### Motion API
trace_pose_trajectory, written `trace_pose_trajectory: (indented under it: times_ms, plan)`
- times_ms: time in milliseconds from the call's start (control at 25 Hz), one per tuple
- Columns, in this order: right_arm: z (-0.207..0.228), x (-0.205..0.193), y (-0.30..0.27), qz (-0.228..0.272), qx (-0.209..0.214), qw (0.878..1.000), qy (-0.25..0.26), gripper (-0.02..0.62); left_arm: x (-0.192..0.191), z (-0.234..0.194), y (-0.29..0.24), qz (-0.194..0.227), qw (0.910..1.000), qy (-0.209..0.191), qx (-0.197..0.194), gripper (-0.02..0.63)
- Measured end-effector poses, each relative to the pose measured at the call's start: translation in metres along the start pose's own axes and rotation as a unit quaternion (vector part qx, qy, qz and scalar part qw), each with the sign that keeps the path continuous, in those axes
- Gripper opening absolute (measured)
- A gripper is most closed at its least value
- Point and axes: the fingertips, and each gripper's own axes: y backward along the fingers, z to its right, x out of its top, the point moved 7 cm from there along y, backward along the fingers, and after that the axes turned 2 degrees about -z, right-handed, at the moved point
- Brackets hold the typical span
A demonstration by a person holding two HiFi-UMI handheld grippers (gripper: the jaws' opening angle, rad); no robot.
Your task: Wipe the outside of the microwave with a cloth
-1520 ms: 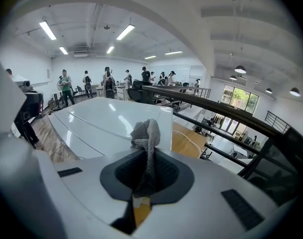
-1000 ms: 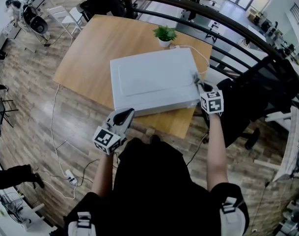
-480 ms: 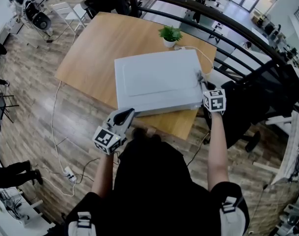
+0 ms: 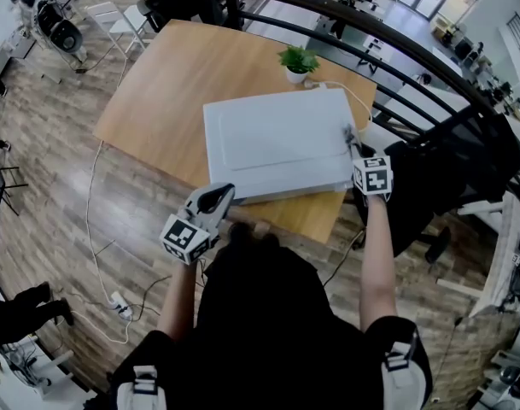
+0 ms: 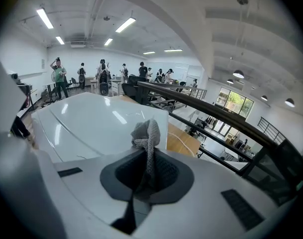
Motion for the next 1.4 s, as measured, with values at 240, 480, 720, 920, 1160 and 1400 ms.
trace_pose_trajectory:
  times_ms: [240, 480, 720, 920, 1160, 1400]
  plan:
    - [-0.011, 0.003, -0.002, -0.02, -0.004, 1.0, 0.009, 0.017, -0.003, -0.012, 0.009, 0.007, 1.0, -0.007, 0.0, 0.002]
    - [-0.015, 0.011, 0.0, 0.001, -0.022, 0.999, 0.023, 0.017, -0.003, -0.021, 0.018, 0.015, 0.9999, -0.005, -0.001, 0.002]
    - [-0.024, 0.014, -0.001, 0.008, -0.012, 1.0, 0.021, 0.017, -0.001, -0.028, 0.021, 0.017, 0.9997, -0.016, -0.005, 0.002]
    - [-0.047, 0.011, -0.009, -0.019, 0.011, 0.999, 0.023, 0.017, -0.001, -0.03, 0.023, 0.011, 0.9999, -0.001, -0.006, 0.0]
    - [-0.079, 0.031, -0.014, -0.012, 0.012, 0.997, 0.071, 0.017, 0.007, -0.038, 0.033, 0.009, 0.9999, 0.008, 0.008, 0.002]
    - [-0.112, 0.039, -0.021, -0.012, 0.045, 0.996, 0.07, 0.017, 0.003, -0.049, 0.045, 0.013, 0.9997, 0.011, 0.015, 0.002]
